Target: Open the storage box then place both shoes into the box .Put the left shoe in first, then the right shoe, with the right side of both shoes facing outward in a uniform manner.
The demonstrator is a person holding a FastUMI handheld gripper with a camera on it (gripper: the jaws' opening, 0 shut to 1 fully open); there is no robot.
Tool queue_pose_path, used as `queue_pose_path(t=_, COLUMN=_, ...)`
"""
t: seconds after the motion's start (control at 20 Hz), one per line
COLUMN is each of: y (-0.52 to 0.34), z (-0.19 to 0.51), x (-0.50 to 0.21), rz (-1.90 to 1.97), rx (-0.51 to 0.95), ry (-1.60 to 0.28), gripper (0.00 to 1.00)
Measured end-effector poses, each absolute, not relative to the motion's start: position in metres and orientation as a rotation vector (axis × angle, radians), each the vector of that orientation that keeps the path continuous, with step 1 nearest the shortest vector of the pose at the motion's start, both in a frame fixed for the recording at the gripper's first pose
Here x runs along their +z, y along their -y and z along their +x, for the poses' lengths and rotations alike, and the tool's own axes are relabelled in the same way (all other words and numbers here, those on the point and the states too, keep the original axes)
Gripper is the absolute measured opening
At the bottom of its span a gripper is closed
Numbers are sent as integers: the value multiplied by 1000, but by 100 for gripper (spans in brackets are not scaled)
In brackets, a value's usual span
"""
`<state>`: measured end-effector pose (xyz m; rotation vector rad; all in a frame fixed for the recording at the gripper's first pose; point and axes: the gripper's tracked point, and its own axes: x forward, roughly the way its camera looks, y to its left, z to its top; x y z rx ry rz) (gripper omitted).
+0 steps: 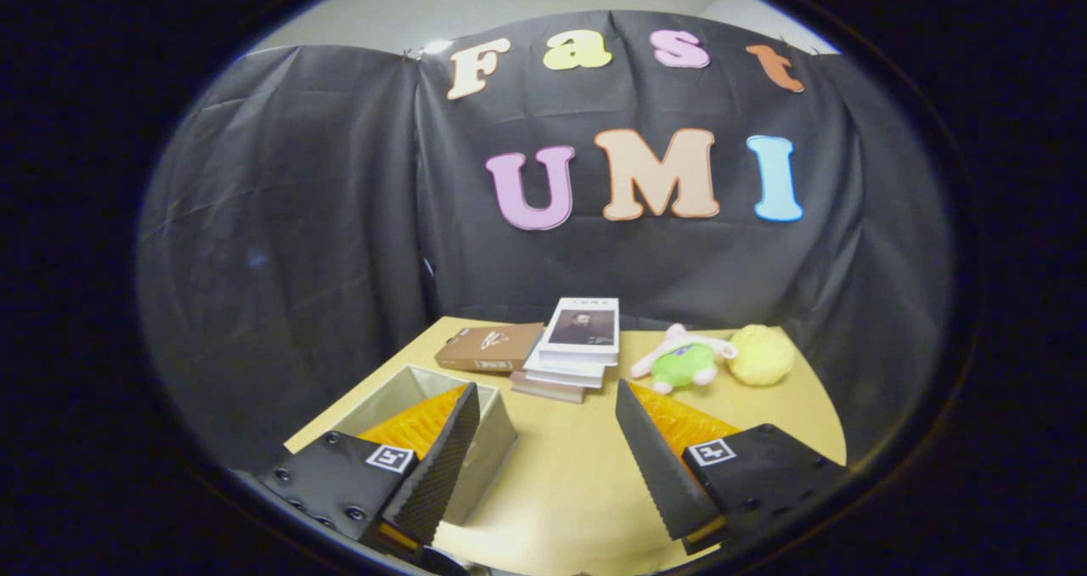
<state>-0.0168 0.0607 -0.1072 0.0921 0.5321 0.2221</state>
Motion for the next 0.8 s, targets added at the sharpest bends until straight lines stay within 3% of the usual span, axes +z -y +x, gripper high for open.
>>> queue_pose_path(t=0.4, y=20, z=-22, x=-83, rz=22, rx=73, ry=-385, gripper=100)
queue_pose_path(t=0.8, y=36, z=-23, x=-70, rz=44, rx=21, ry=-313, gripper=100)
